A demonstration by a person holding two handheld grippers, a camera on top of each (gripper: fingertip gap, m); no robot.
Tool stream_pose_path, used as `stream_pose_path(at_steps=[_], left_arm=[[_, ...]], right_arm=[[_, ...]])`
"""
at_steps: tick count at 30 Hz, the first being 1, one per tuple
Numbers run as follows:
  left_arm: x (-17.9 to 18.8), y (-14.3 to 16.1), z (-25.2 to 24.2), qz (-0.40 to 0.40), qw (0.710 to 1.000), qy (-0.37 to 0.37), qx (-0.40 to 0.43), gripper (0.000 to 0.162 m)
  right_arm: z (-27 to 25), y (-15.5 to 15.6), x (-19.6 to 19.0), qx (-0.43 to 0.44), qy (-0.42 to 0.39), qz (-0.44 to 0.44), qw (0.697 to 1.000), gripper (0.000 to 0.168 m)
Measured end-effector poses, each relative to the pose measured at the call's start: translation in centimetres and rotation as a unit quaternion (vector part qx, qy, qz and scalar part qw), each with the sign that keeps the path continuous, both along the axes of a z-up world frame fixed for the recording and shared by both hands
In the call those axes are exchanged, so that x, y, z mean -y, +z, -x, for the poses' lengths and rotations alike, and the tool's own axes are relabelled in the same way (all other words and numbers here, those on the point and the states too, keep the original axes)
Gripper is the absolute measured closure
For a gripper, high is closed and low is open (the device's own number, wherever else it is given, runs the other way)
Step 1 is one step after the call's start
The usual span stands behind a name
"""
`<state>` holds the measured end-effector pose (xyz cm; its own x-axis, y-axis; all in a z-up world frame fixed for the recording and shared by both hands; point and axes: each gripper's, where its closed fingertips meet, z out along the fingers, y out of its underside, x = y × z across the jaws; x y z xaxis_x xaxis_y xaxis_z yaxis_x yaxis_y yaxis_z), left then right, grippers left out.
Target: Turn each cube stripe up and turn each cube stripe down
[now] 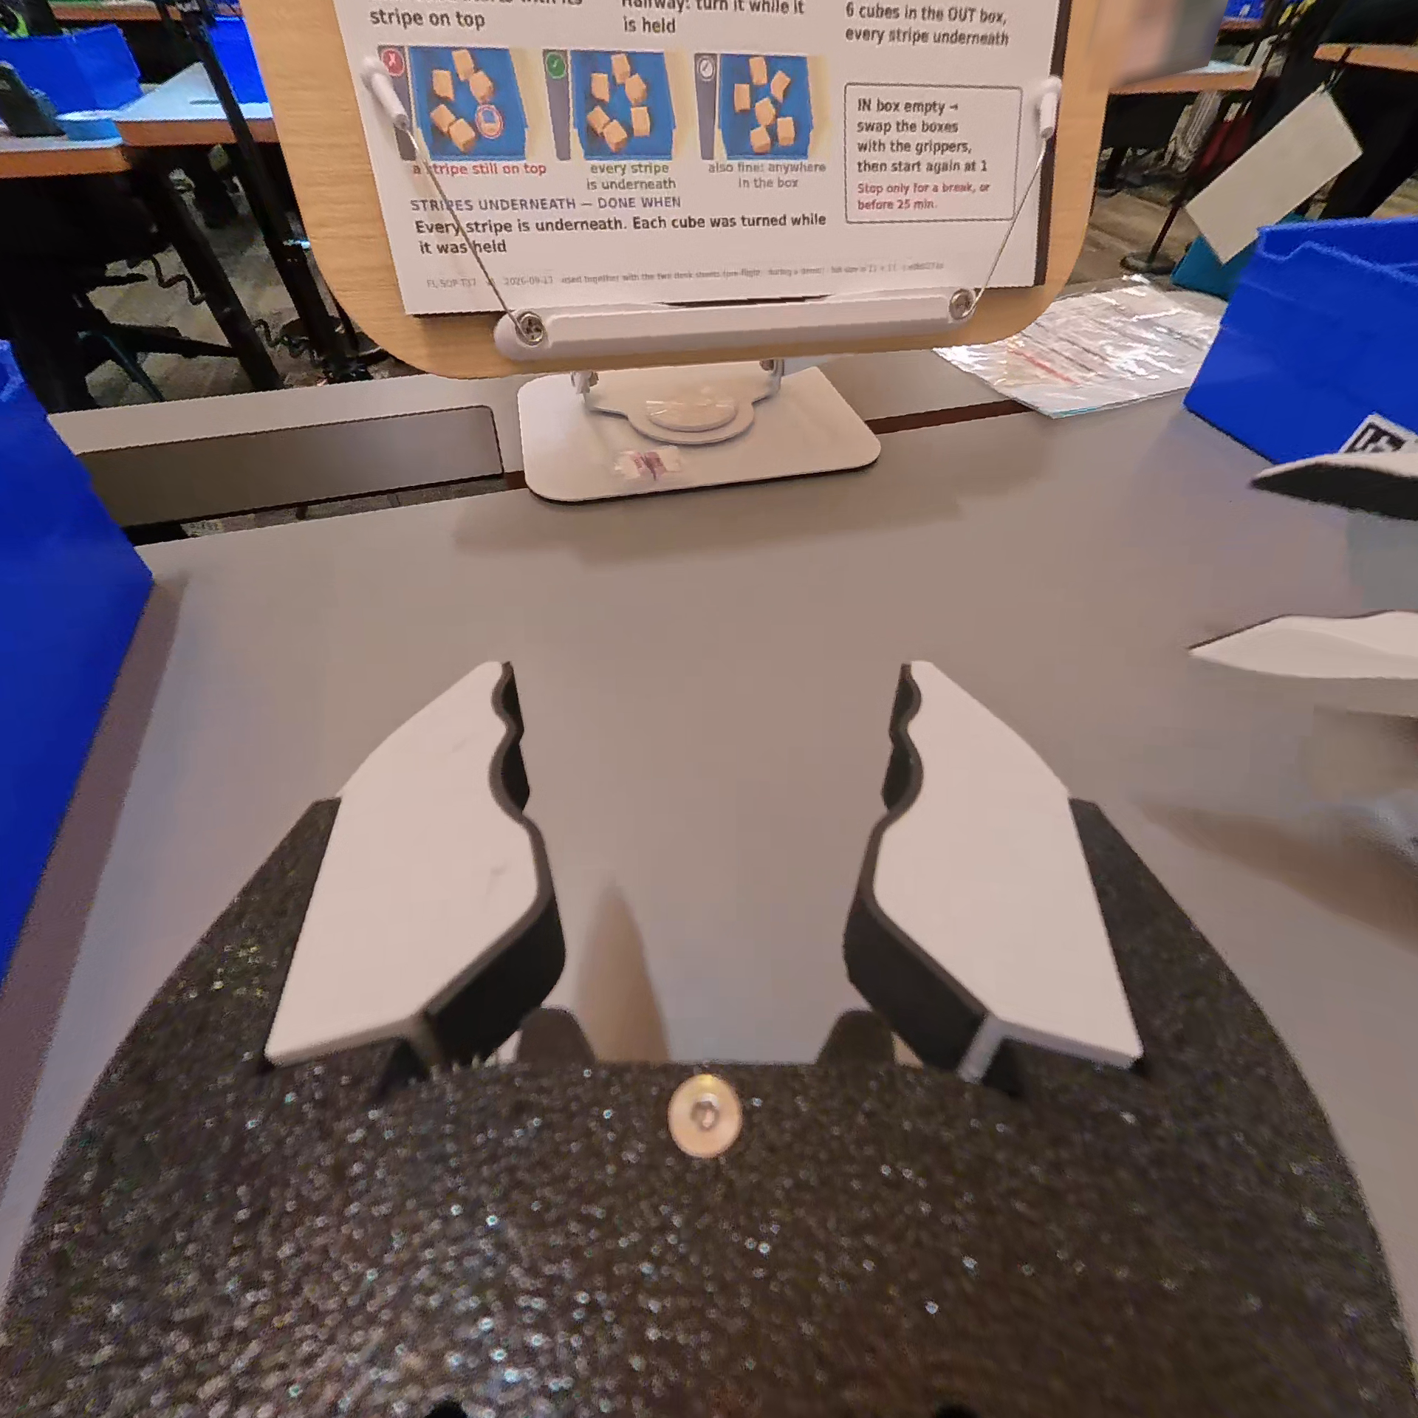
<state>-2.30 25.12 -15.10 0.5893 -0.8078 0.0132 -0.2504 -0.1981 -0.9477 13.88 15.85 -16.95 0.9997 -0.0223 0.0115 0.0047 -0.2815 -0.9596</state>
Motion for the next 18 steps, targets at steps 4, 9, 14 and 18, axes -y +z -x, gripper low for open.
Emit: stream_pose_path(at_steps=[4, 9, 14, 18], left_arm=[[0.0, -0.8, -0.2, 0.003, 1.0, 0.002, -0.025, 0.072], [-0.1, -1.3, -0.4, 0.006, 0.999, -0.004, -0.036, 0.074], [-0.6, -0.8, 0.8, 0.02, 0.999, 0.007, -0.029, 0.075], [-1.5, 1.3, 3.6, 0.022, 0.999, 0.028, -0.014, 0.075]], right_arm=[[-0.9, 0.5, 1.2, -0.018, -0.015, -0.02, 1.0, 0.053], [-1.4, 0.8, 1.4, -0.037, -0.021, -0.031, 0.999, 0.059], [-1.2, 0.8, 1.3, -0.024, -0.021, -0.03, 0.999, 0.057], [-1.3, 0.9, 1.4, -0.025, -0.024, -0.033, 0.999, 0.057]])
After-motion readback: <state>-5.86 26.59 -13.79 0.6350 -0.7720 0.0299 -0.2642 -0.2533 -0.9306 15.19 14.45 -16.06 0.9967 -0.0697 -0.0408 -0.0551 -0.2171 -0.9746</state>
